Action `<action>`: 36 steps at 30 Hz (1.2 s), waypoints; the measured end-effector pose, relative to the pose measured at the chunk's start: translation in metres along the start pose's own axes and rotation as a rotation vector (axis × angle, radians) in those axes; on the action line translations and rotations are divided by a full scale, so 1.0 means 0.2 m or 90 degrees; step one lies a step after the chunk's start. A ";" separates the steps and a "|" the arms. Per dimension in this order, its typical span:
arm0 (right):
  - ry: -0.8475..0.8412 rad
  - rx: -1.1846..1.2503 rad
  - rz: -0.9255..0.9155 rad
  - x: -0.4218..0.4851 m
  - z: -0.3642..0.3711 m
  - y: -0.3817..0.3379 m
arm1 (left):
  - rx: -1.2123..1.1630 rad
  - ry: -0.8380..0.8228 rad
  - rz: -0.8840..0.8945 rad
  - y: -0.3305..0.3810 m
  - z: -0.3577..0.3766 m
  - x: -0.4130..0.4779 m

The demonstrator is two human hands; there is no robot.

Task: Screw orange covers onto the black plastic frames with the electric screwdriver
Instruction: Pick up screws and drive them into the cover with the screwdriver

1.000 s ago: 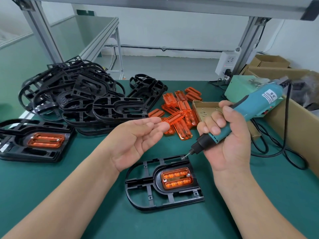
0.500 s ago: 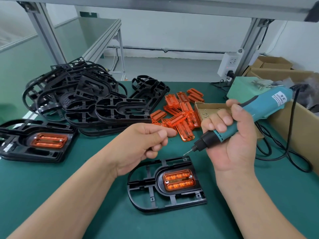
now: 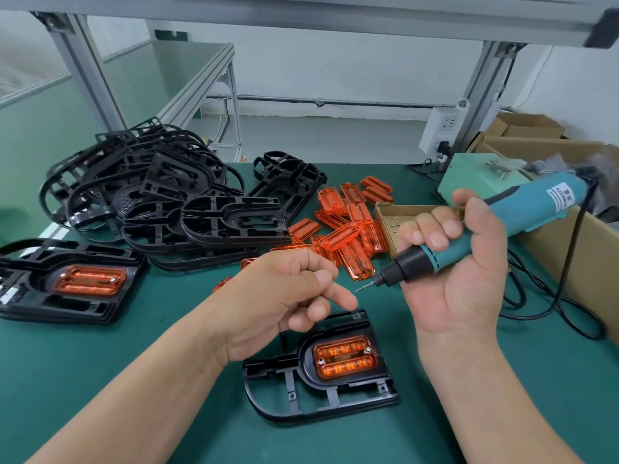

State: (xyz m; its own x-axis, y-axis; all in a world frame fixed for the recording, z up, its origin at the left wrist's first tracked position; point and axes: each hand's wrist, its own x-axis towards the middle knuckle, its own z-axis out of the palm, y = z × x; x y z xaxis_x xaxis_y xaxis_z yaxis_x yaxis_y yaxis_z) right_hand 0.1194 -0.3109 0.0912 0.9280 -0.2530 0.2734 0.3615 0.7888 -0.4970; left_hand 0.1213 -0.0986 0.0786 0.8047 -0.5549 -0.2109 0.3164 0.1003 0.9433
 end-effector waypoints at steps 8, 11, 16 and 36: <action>-0.003 0.017 -0.018 0.01 0.03 0.00 | -0.111 -0.012 -0.024 -0.02 0.03 0.01; 0.004 0.008 -0.019 0.02 0.03 0.00 | -0.165 -0.045 -0.037 -0.02 0.03 0.01; 0.001 0.004 -0.017 0.01 0.02 0.00 | -0.190 -0.036 -0.038 -0.03 0.03 0.02; 0.068 -0.058 -0.011 -0.03 0.02 0.06 | 0.074 0.120 0.078 -0.04 0.05 0.02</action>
State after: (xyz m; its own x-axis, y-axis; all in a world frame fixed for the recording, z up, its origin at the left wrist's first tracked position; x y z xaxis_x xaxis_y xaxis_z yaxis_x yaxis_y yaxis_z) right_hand 0.1180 -0.2987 0.0866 0.9241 -0.3280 0.1961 0.3797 0.7306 -0.5674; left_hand 0.1175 -0.1105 0.0728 0.9162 -0.3801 -0.1267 0.1593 0.0556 0.9857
